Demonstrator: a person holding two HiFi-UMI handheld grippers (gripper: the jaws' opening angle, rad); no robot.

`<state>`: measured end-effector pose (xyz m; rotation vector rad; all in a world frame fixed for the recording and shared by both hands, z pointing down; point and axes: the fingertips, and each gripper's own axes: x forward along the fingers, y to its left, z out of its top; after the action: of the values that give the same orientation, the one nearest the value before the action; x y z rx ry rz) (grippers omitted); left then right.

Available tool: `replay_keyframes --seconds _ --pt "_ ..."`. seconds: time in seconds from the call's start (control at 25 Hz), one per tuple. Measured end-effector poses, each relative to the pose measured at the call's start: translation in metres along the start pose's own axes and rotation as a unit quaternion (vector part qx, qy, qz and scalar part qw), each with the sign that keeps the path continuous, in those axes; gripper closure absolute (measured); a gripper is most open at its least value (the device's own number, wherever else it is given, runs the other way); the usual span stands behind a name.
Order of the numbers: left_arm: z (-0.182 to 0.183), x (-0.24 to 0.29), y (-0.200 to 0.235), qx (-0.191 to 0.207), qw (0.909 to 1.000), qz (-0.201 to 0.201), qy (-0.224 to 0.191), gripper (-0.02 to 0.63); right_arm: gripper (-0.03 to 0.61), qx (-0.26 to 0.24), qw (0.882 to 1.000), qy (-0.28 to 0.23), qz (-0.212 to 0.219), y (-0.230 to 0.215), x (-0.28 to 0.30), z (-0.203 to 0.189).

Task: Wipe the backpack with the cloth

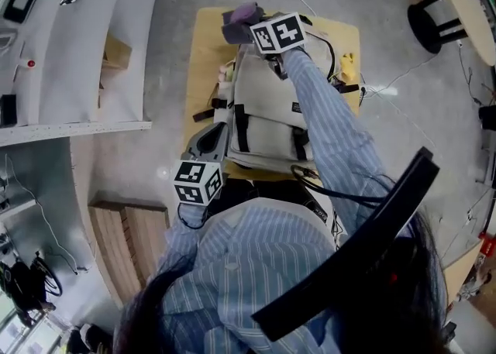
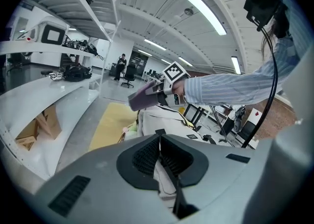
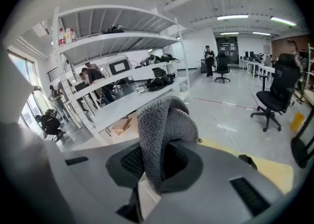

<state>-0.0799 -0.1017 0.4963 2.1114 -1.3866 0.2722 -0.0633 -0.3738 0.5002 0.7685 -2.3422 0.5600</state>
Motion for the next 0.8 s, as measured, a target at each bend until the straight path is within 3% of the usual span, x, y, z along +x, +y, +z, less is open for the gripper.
replay_keyframes --seconds 0.12,0.36,0.6,0.8 --pt "-0.005 -0.008 0.008 -0.011 0.9998 0.016 0.0 0.601 0.537 0.001 1.0 0.025 -0.006 0.0 0.019 -0.016" --pt "-0.007 -0.01 0.008 -0.01 0.9998 0.016 -0.001 0.601 0.537 -0.025 0.996 0.044 -0.068 -0.044 -0.001 -0.04" --pt "-0.003 0.005 -0.008 0.009 0.9998 -0.016 0.008 0.601 0.537 0.024 0.993 0.028 -0.108 -0.096 -0.056 -0.067" --pt "0.004 0.022 -0.026 0.031 0.9981 -0.05 0.014 0.601 0.537 0.067 0.983 0.034 -0.168 -0.147 -0.11 -0.105"
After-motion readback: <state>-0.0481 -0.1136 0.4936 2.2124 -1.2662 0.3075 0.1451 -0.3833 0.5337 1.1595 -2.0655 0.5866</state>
